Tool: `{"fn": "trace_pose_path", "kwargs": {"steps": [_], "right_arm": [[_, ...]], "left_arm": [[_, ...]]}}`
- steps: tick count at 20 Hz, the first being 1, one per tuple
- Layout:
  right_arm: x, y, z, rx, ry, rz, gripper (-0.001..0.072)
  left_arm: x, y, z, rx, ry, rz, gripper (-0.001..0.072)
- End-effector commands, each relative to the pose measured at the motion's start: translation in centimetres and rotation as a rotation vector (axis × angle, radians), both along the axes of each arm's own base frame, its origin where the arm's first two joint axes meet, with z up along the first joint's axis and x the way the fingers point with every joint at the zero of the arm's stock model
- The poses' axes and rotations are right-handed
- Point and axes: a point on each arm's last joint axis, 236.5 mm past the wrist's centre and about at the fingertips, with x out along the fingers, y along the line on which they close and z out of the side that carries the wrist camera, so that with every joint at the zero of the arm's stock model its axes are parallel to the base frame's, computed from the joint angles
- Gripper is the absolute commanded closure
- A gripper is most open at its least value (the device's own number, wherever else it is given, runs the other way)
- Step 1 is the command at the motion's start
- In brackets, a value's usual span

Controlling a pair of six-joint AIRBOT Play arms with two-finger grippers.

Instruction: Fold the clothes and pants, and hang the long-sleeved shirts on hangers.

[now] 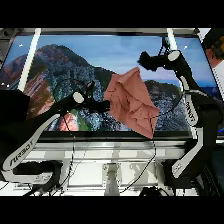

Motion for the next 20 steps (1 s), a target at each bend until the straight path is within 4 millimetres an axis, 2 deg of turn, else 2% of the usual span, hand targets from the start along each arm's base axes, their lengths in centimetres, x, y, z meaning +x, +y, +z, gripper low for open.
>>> {"fn": "trace_pose_path", "kwargs": {"steps": [1, 2, 3, 5, 8, 11, 14, 17, 20], "right_arm": [[2.9, -0.7, 3.9, -0.060, -0.154, -0.027, 0.0140], [2.9, -1.2, 4.6, -0.088, -0.160, -0.010, 0.0145], [2.4, -2.1, 5.1, -0.130, -0.149, 0.018, 0.0270], [0.6, -4.5, 4.8, -0.240, -0.111, 0.105, 0.0697], [-3.8, -8.8, 1.4, -0.273, 0.108, 0.172, 0.0704], [-9.0, -12.2, -2.9, -0.216, 0.335, 0.190, 0.0705], [-13.8, -13.5, -5.6, -0.181, 0.457, 0.185, 0.0706], [-19.0, -13.9, -6.4, -0.164, 0.496, 0.171, 0.0705], [-25.7, -13.9, -7.1, -0.125, 0.543, 0.147, 0.0706]], "left_arm": [[0.0, -1.8, 0.8, -0.070, 0.026, 0.053, 0.0695], [0.6, -2.0, 1.1, -0.092, 0.024, 0.090, 0.0695], [1.4, -2.1, 1.2, -0.110, 0.017, 0.128, 0.0695], [3.0, -2.1, 1.5, -0.149, 0.008, 0.216, 0.0695], [4.8, -1.9, 1.0, -0.172, 0.006, 0.313, 0.0695], [5.2, -1.5, -0.2, -0.151, 0.008, 0.333, 0.0696], [5.4, -1.4, -0.4, -0.148, 0.002, 0.340, 0.0695], [5.4, -1.4, -0.3, -0.137, -0.025, 0.311, 0.0696], [5.4, -1.4, -0.3, -0.128, -0.045, 0.289, 0.0696]]}}
